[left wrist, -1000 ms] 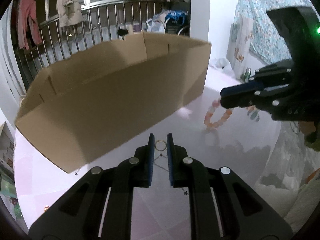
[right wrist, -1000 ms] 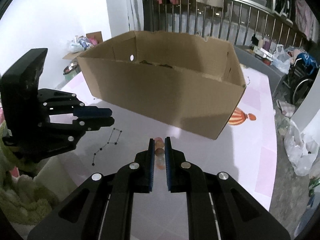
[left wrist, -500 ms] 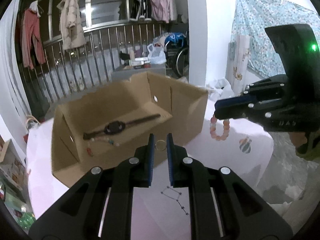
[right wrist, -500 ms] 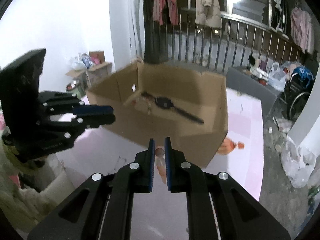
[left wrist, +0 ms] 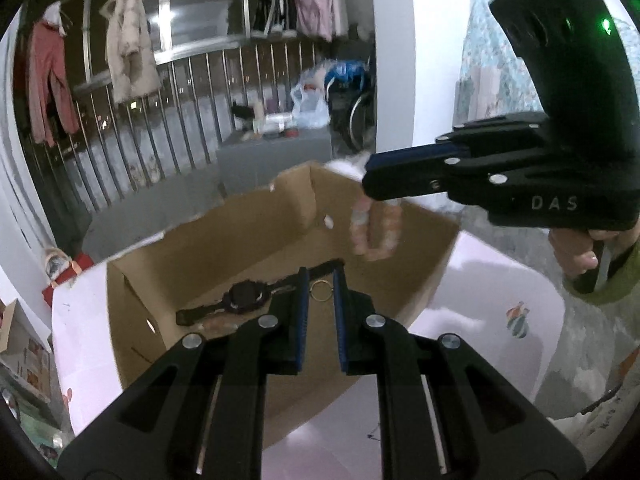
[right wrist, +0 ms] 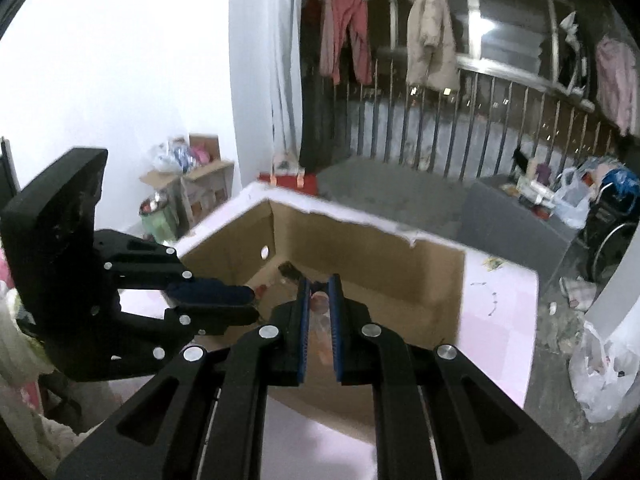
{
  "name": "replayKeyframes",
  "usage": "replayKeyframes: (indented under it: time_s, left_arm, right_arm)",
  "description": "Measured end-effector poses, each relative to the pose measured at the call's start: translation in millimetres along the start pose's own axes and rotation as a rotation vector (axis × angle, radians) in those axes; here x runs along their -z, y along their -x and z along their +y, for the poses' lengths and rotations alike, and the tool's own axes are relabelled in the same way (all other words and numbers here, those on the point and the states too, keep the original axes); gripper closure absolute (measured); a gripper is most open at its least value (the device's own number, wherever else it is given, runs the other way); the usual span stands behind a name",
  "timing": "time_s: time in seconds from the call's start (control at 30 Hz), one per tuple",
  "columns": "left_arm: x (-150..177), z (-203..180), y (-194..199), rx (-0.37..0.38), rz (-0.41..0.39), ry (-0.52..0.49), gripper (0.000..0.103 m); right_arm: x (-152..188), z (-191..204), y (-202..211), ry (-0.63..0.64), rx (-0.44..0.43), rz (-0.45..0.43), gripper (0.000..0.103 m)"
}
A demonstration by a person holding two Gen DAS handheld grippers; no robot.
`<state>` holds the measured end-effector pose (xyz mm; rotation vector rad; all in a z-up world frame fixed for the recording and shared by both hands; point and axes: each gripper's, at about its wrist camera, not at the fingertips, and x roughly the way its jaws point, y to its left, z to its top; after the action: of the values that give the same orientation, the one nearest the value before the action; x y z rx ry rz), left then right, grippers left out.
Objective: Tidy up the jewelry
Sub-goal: 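Carry the bracelet in the right tool into the box while the left tool carries the ring, then open the left tool over the box while the right tool releases the bracelet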
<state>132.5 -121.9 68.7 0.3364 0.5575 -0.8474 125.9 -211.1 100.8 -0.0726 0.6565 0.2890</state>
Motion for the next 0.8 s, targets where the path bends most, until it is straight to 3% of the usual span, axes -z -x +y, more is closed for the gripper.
replayKeyframes:
  time_s: [0.13,0.27,0.33,0.37,0.63,0.8]
  left_arm:
    - [2.6,18.4,-29.2,0.022,0.090,0.052,0.092]
    - [6.4,22.3,-42.5,0.017,0.125,0.058,0.091]
    - [7.5,21.1,-45.4,0.012,0.135,0.058,0.081]
    - [8.1,20.4,-45.1,0.007,0.133,0.056,0.074]
    - [17.5,19.7,-22.4,-0.027,0.074,0.064,0.058]
    - [24.8,34.9,12.2,-0.092,0.021,0.132,0.045]
  right_arm:
    - [-2.1,-1.1,-38.1,0.015,-0.011,0.107,0.093]
    - [4.3,2.3,-55.6,0.050,0.011,0.163,0.092]
    - [9.1,2.8,-59.9,0.060,0.023,0.179,0.090]
    - [10.6,2.4,-59.9,0.057,0.028,0.180,0.087]
    - [19.9,-19.2,-21.8,-0.056,0.076,0.107,0.078]
    - [35.4,-43.5,20.9,-0.164,0.156,0.043,0.060]
